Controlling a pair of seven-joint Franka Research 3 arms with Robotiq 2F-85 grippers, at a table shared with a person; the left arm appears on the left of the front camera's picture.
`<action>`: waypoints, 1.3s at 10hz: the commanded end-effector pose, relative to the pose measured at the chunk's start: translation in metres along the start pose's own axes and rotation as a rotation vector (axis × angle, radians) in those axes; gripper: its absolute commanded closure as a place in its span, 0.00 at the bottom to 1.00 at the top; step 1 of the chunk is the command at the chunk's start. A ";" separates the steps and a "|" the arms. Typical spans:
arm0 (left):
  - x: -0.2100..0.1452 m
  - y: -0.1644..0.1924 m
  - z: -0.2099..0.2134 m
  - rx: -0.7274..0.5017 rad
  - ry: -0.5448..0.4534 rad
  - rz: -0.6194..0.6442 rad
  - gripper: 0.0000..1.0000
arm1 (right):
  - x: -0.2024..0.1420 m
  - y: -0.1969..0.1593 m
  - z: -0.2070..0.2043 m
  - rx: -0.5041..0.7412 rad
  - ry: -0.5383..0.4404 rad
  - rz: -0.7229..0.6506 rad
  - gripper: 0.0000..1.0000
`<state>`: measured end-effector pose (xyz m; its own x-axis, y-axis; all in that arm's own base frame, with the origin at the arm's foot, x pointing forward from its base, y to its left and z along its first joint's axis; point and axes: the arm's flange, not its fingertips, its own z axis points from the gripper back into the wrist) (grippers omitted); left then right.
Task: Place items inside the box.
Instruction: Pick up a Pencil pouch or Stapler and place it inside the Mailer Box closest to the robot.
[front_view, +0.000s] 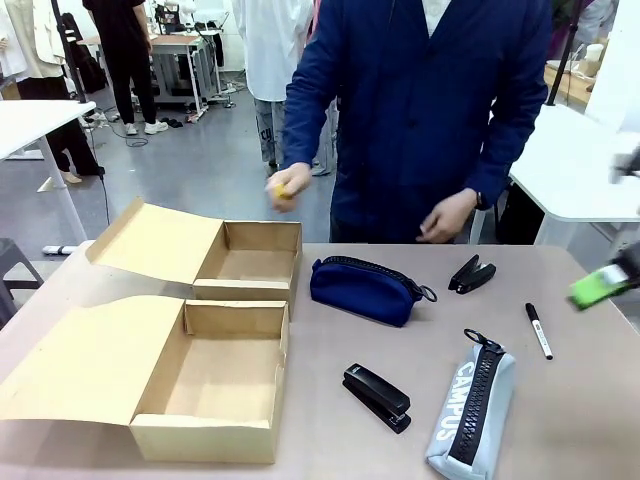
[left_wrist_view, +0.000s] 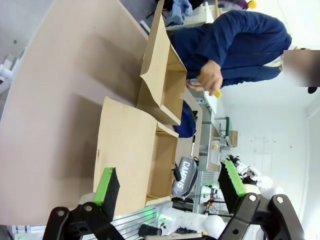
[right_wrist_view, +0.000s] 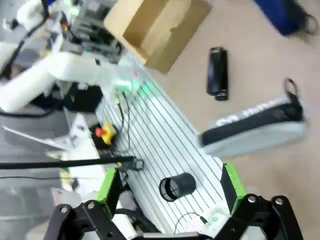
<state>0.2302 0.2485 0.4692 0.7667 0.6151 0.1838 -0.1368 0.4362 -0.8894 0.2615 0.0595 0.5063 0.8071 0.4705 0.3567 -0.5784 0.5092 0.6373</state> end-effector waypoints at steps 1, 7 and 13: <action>0.000 -0.002 0.001 -0.022 -0.006 -0.021 0.00 | -0.031 0.049 -0.105 -0.053 0.120 0.130 0.00; 0.000 -0.002 0.001 -0.022 -0.006 -0.021 0.00 | 0.026 0.097 -0.163 -0.144 0.277 0.240 0.00; 0.000 -0.002 0.001 -0.022 -0.006 -0.021 0.00 | 0.101 0.043 -0.220 -0.530 0.405 0.289 0.00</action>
<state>0.2300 0.2489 0.4702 0.7662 0.6154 0.1851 -0.1363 0.4370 -0.8891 0.2773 0.2805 0.4178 0.5273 0.8375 0.1434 -0.8497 0.5210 0.0811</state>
